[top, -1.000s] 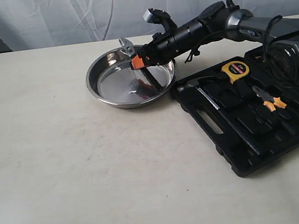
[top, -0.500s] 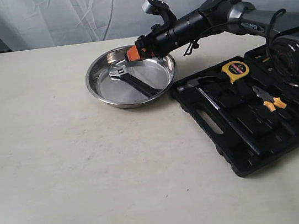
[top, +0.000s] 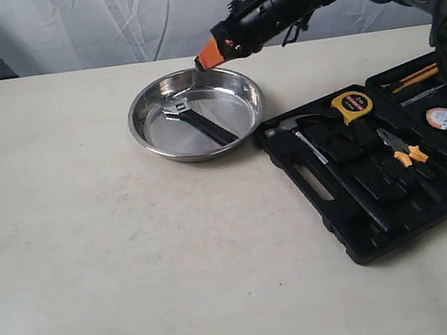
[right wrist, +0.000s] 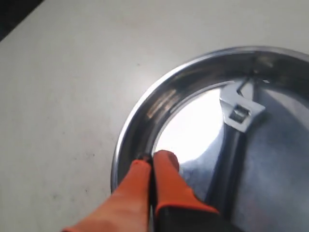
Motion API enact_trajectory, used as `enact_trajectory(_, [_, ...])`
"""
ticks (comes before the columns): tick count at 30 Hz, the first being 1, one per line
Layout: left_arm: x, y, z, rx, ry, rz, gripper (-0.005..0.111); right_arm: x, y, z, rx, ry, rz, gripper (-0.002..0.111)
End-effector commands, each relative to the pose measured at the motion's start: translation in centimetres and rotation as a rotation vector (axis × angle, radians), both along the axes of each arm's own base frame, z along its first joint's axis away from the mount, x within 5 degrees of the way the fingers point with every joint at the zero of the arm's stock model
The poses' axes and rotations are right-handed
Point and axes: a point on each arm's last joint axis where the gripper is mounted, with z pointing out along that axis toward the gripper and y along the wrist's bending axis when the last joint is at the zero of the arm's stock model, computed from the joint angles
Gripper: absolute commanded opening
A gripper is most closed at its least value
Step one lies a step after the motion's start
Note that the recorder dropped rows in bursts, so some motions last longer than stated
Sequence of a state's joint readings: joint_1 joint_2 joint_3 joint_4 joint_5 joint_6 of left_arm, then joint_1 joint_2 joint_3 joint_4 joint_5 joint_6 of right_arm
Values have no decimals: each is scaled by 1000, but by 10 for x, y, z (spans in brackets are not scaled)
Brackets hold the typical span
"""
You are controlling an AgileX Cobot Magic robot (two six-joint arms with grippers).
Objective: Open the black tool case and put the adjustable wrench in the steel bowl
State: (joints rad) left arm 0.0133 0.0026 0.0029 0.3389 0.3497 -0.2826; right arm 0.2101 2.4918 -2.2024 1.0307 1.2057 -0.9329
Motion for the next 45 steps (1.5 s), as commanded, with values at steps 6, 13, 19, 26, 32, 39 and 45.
enact_trajectory(6, [0, 0, 2, 2, -12, 3, 0, -42, -57, 33, -125, 97, -73, -1])
enact_trajectory(13, [0, 0, 2, 2, -12, 3, 0, -111, -75, 85, -207, -8, -175, -1])
enact_trajectory(19, [0, 0, 2, 2, -12, 3, 0, -184, -94, 131, -200, -171, -404, -1])
enact_trajectory(26, [0, 0, 2, 2, -12, 3, 0, -279, -116, 152, -202, -291, -582, -1])
enact_trajectory(32, [0, 0, 2, 2, -12, 3, 0, -356, -121, 146, -153, -215, -580, -1])
enact_trajectory(39, [0, 0, 2, 2, -13, 2, 0, -427, -124, 143, -254, -164, -365, -1])
enact_trajectory(45, [0, 0, 2, 2, -13, 2, 0, -449, -126, 150, -207, -262, -378, -1])
